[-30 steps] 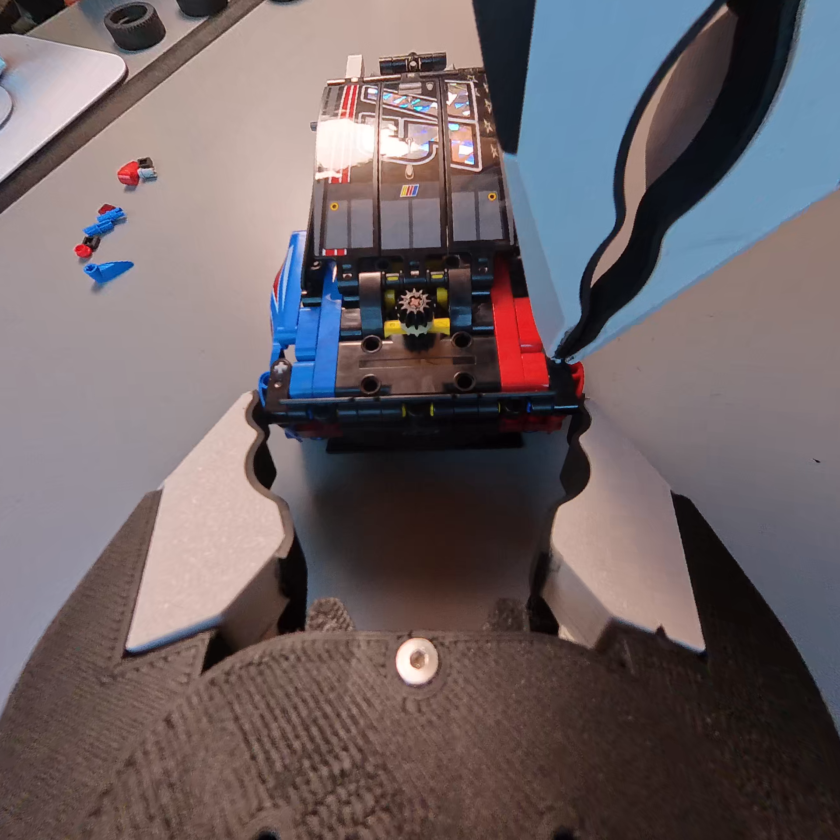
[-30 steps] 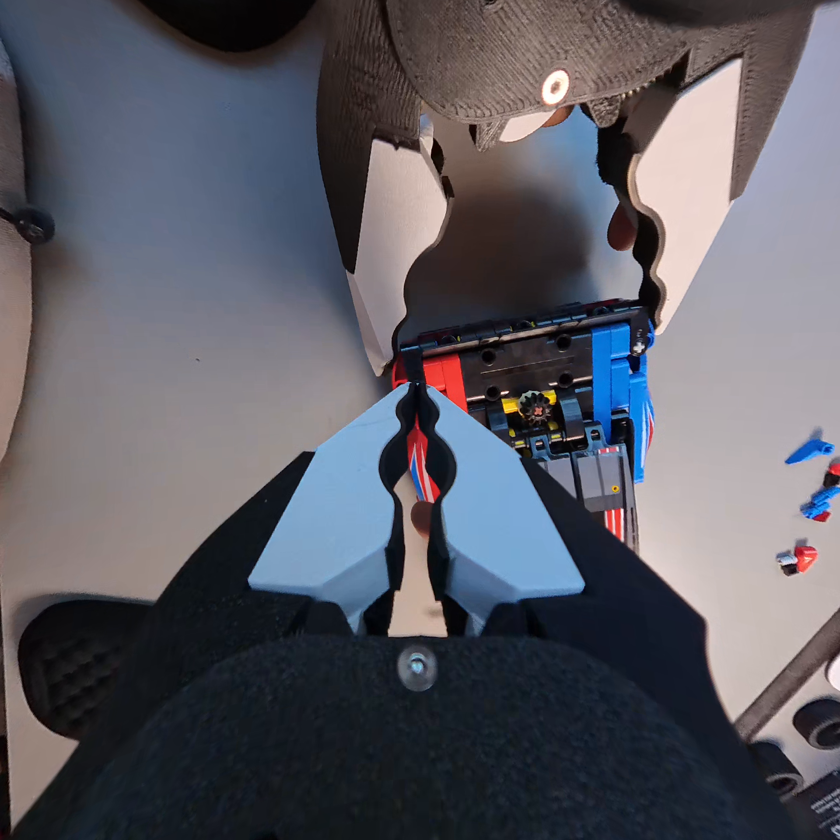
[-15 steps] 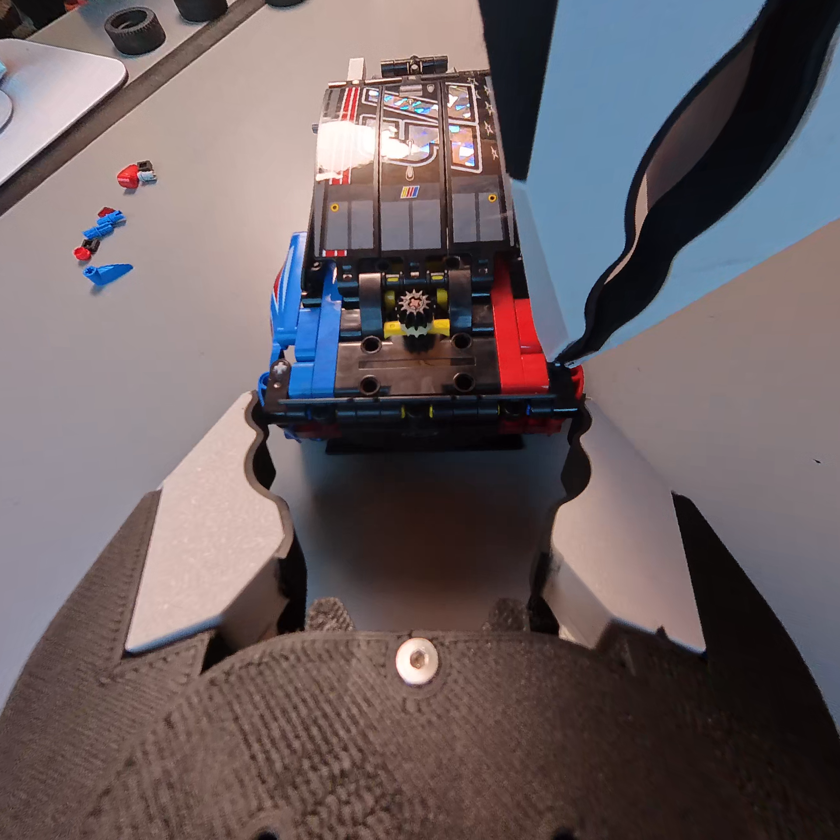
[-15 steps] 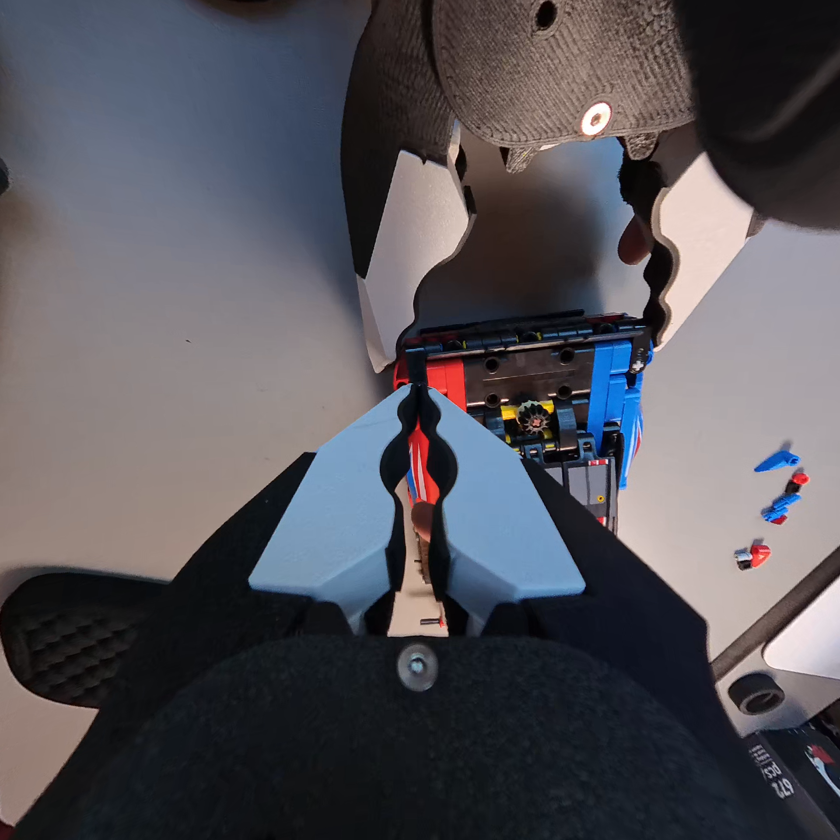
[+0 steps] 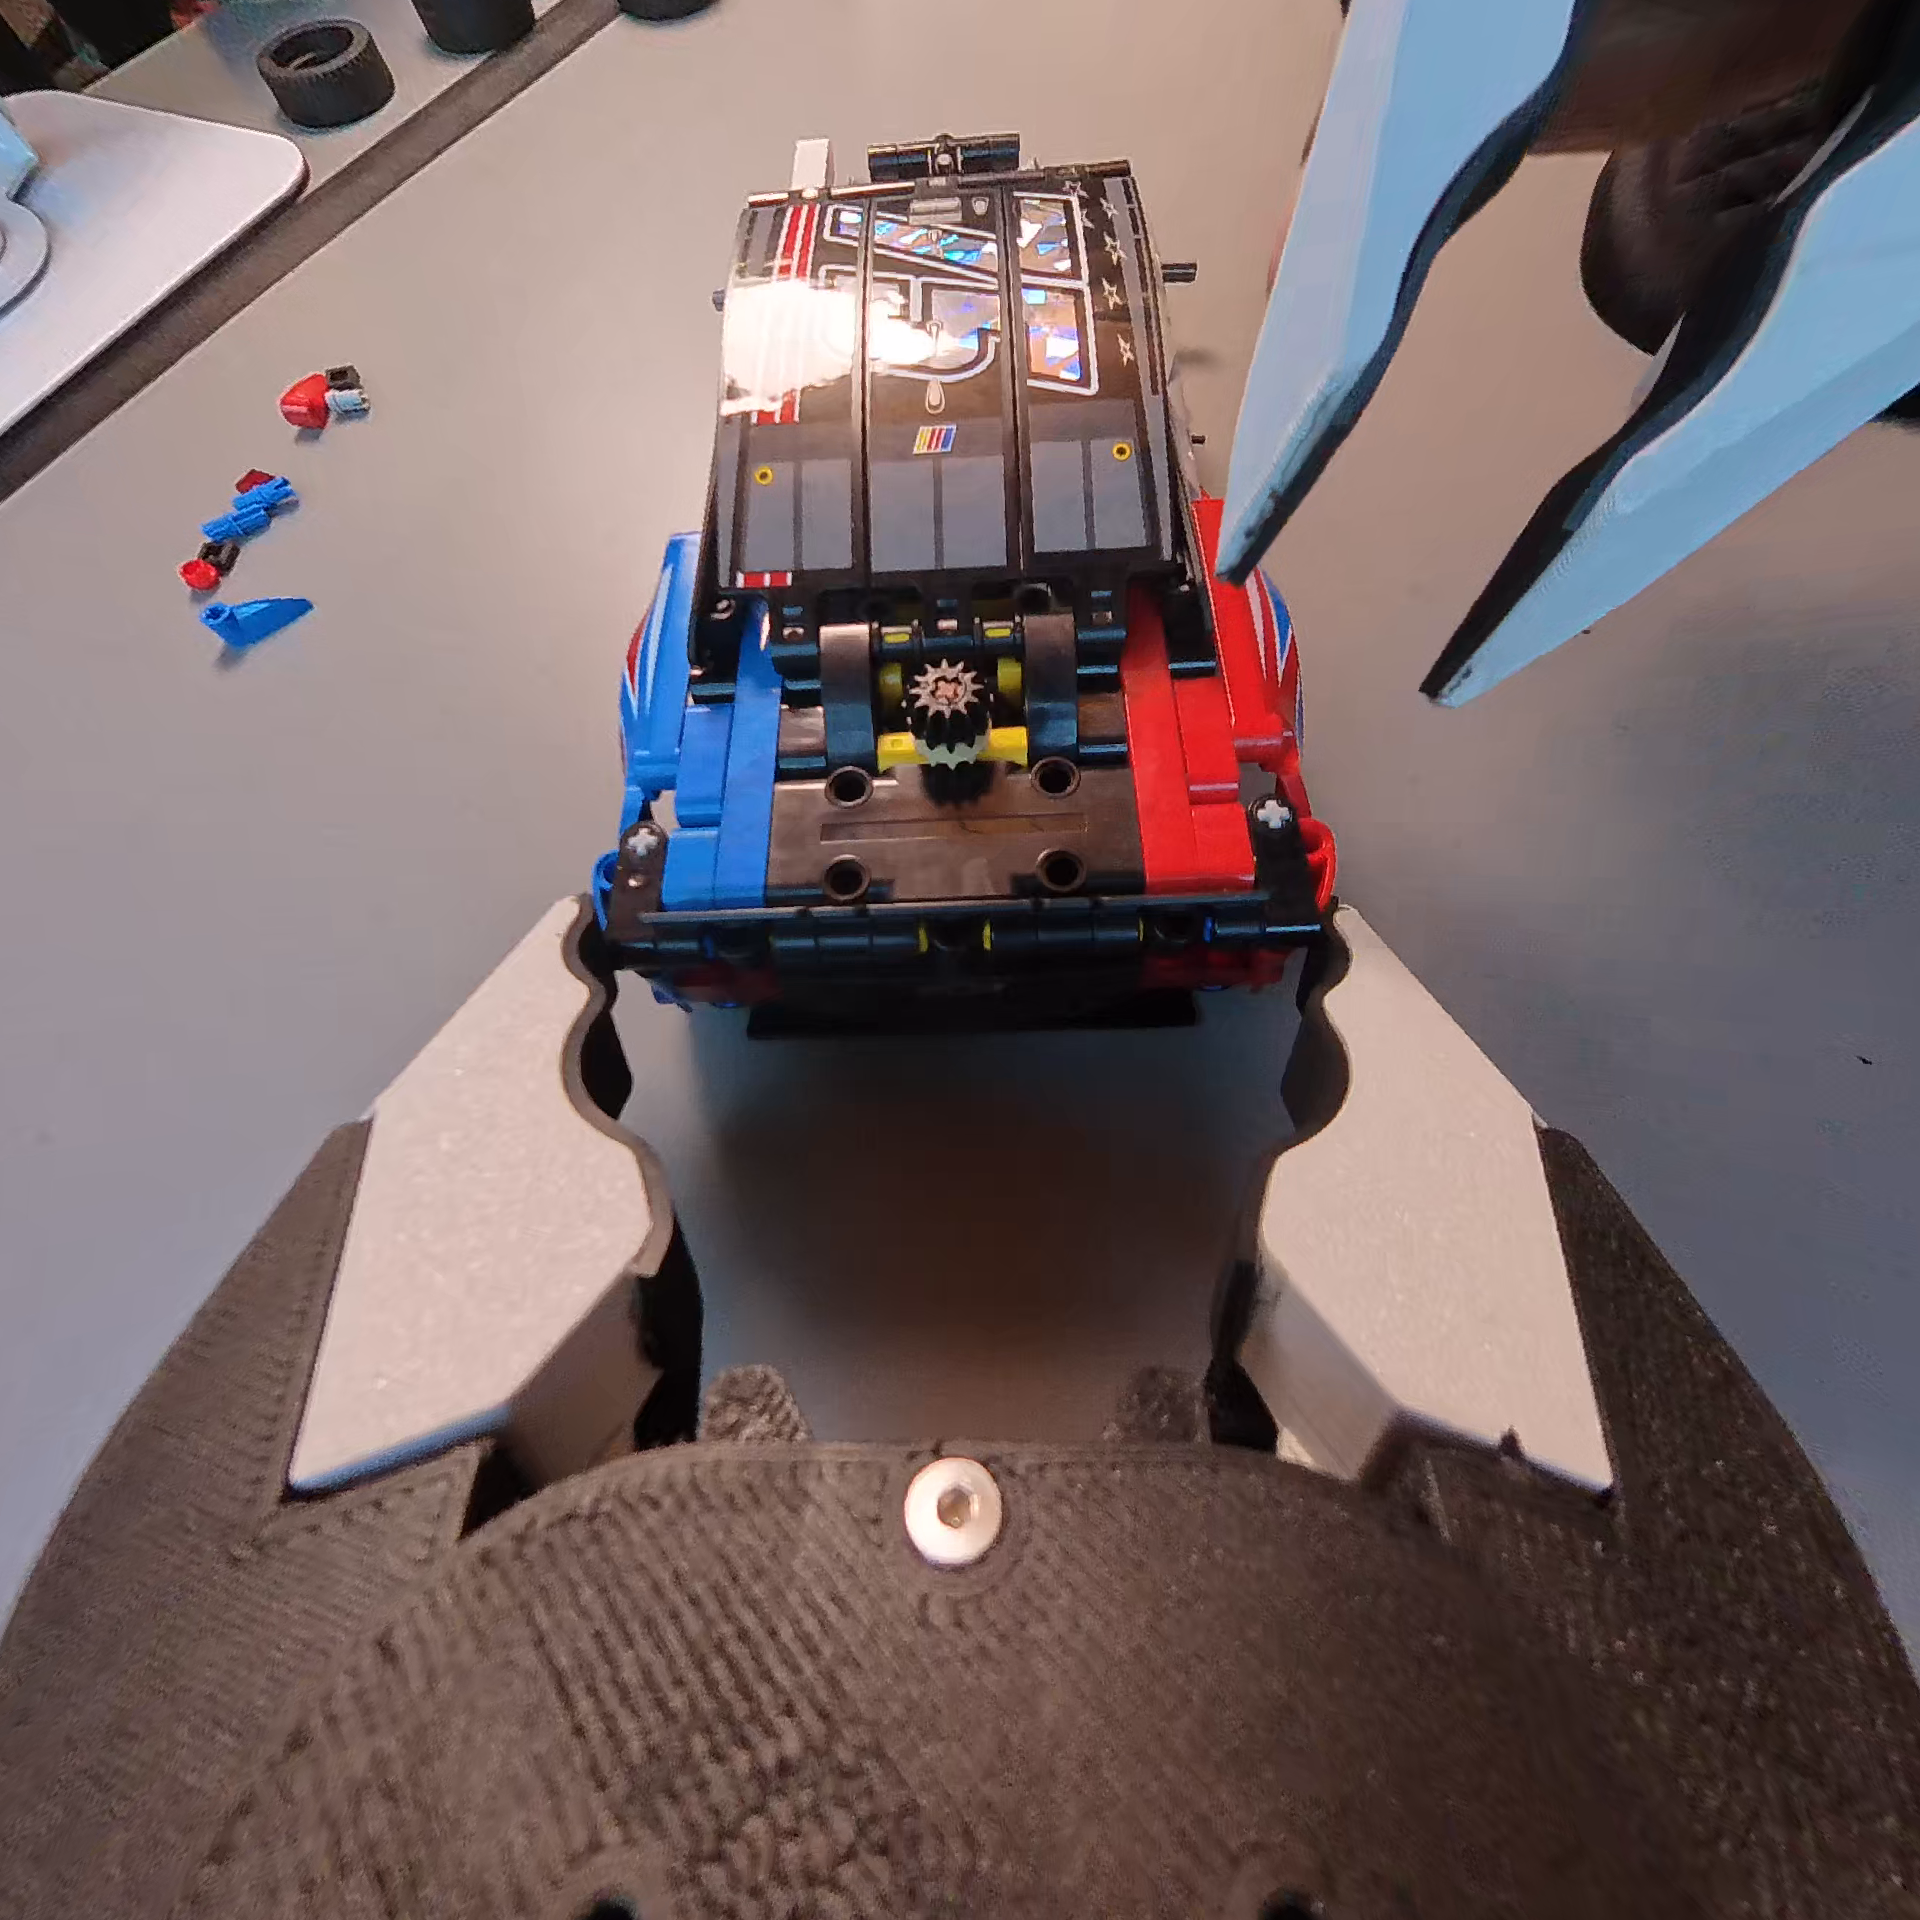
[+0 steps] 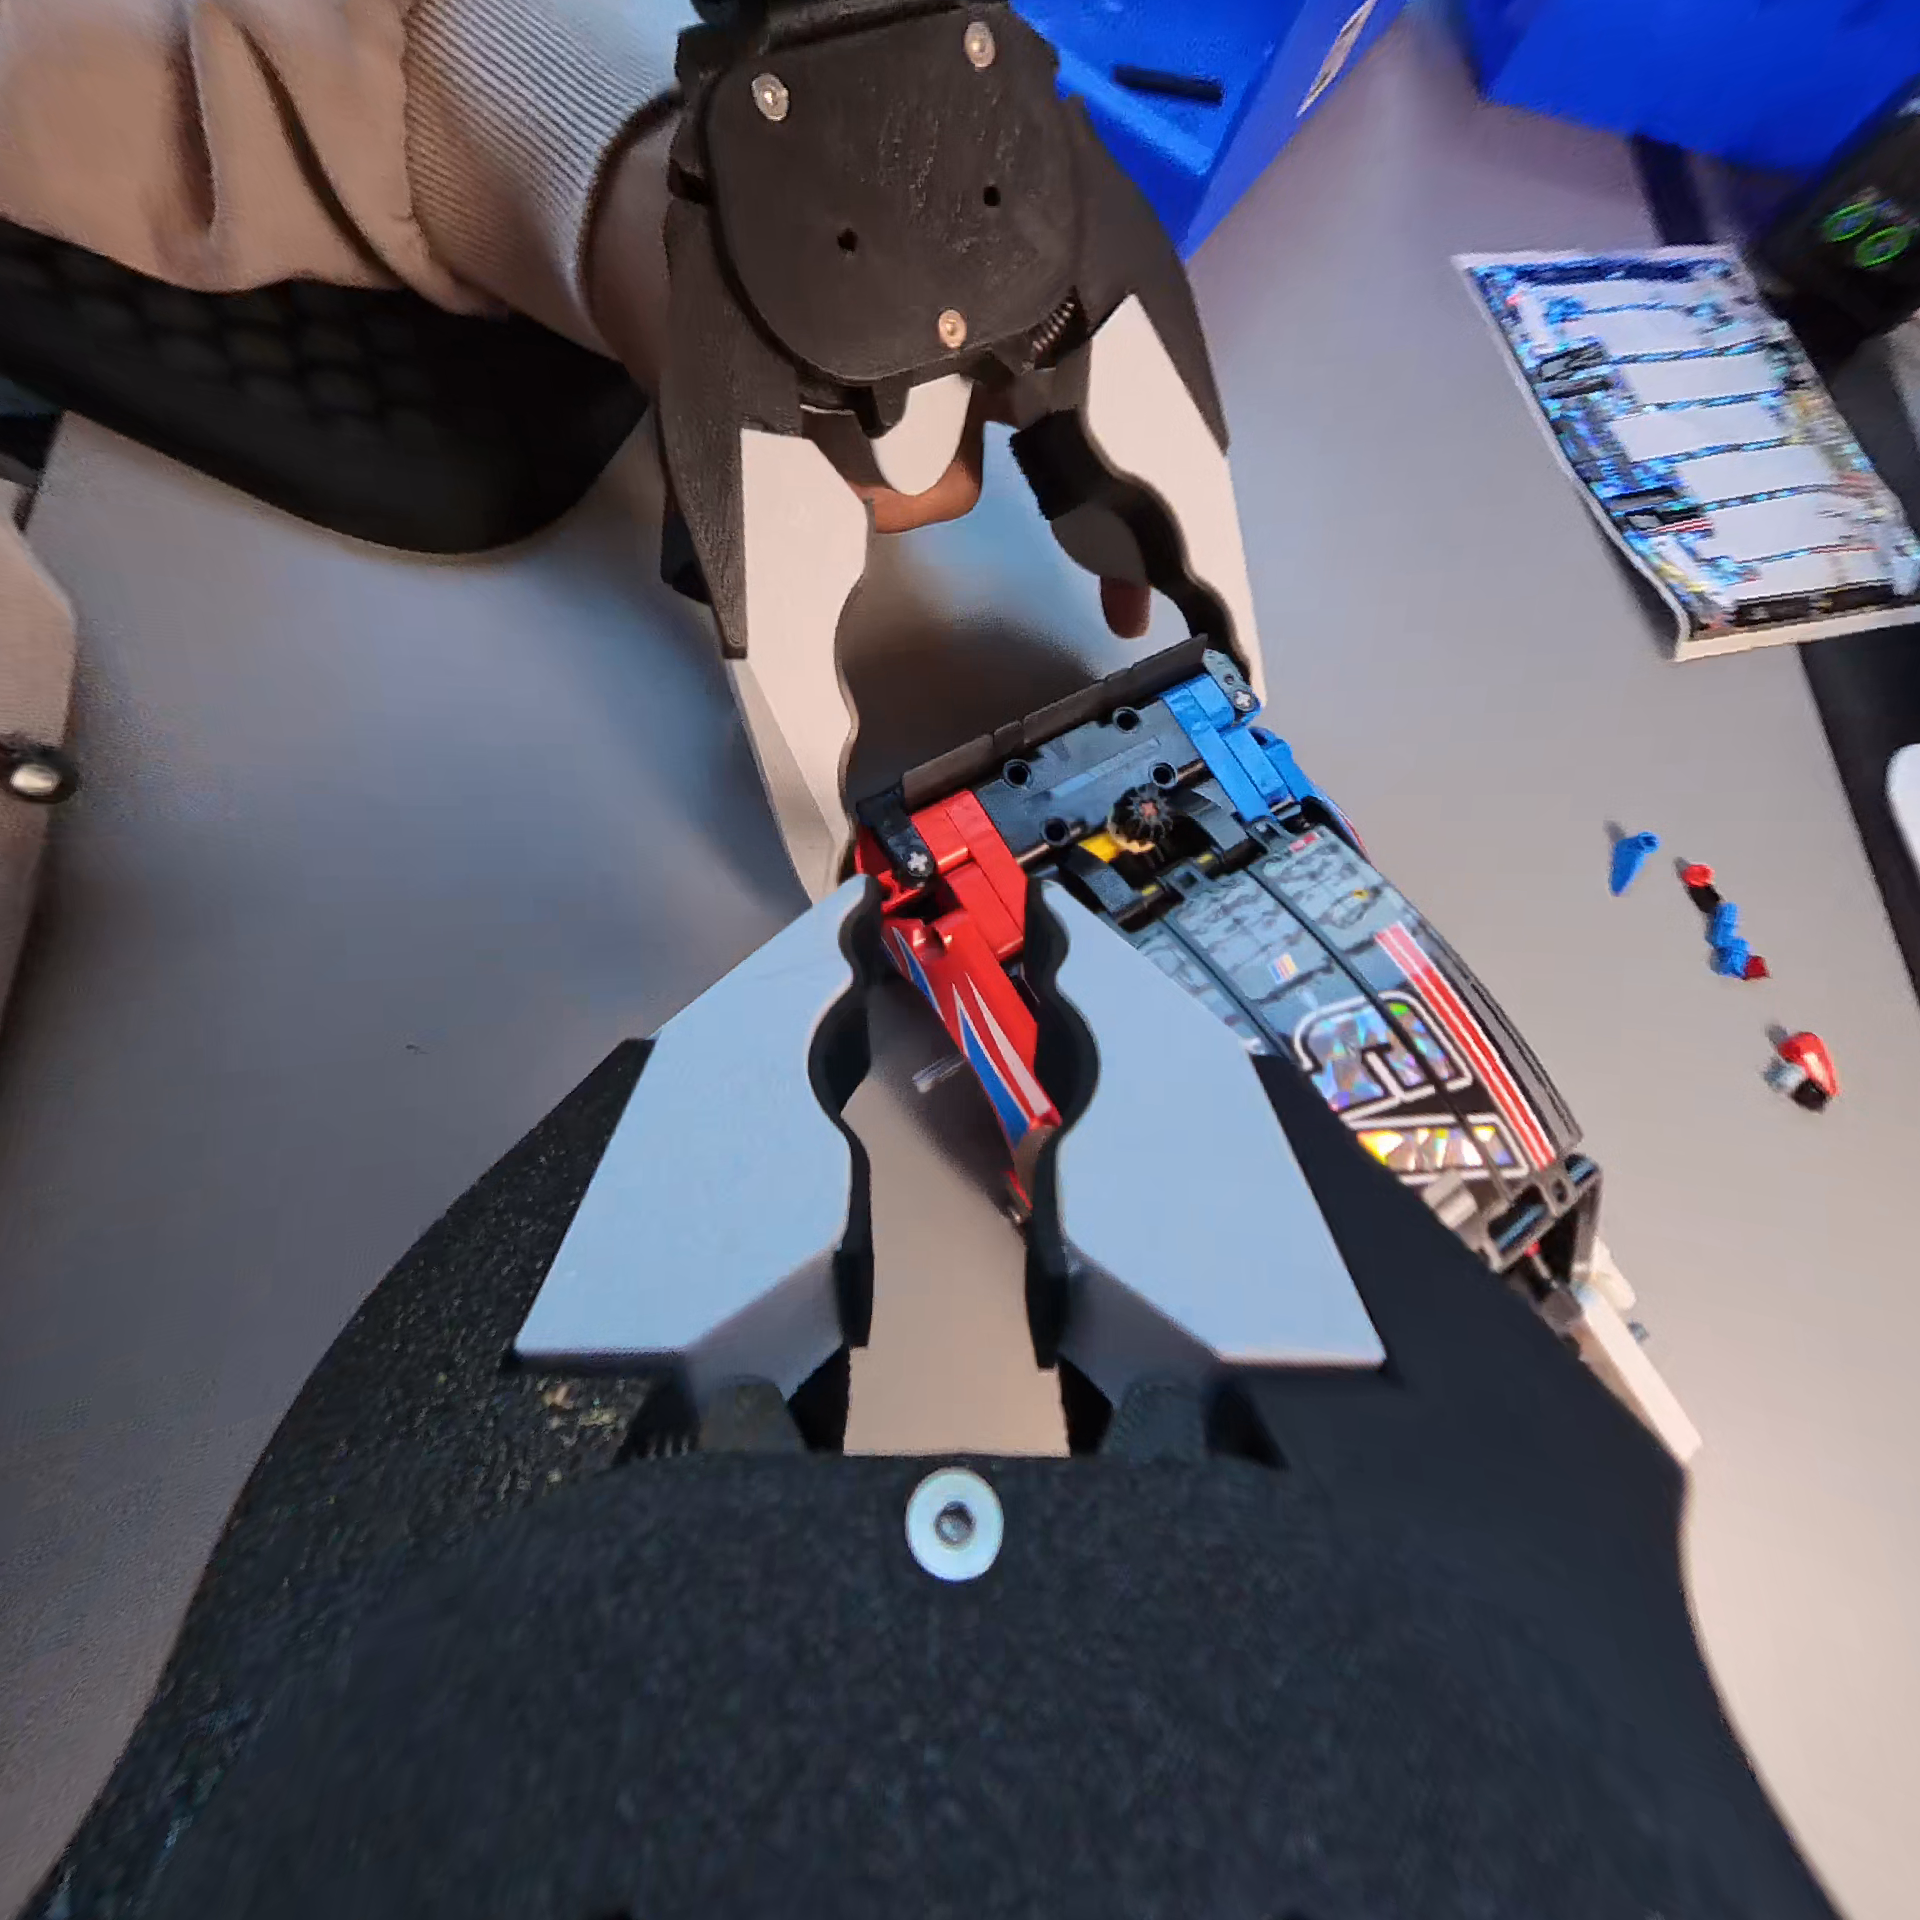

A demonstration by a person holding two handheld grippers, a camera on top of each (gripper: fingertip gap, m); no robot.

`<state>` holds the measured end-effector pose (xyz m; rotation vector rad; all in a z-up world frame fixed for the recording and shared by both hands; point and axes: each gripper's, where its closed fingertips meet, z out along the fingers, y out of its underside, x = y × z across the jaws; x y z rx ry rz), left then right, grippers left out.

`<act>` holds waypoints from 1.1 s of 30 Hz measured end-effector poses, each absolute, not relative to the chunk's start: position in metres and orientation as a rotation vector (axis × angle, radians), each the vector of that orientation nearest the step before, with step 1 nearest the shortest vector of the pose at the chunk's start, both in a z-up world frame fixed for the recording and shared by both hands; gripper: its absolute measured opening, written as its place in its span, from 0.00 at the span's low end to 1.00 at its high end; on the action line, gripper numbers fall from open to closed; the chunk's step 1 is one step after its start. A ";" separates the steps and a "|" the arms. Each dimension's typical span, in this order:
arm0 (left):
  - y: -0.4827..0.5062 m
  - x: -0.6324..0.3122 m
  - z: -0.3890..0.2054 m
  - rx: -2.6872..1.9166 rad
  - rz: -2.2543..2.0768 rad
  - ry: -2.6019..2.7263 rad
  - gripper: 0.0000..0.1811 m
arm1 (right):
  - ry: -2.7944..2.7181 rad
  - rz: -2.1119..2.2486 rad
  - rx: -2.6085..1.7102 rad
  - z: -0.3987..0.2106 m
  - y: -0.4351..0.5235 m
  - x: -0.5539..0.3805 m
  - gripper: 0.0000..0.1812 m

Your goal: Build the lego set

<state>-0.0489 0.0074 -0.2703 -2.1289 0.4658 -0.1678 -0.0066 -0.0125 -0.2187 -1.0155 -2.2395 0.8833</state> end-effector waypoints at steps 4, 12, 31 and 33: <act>0.005 -0.048 -0.270 -2.129 -0.172 0.460 0.71 | -2.062 0.938 -1.022 -0.220 -0.008 -0.001 0.14; -0.006 -0.052 -0.266 -2.124 -0.233 0.421 0.67 | -1.892 0.800 -0.944 -0.226 0.019 0.017 0.17; 0.014 -0.041 -0.268 -2.132 -0.220 0.393 0.60 | -1.774 0.782 -1.128 -0.244 0.094 0.018 0.26; 0.009 -0.032 -0.267 -2.109 -0.229 0.474 0.57 | -1.744 0.756 -1.185 -0.248 0.111 0.023 0.24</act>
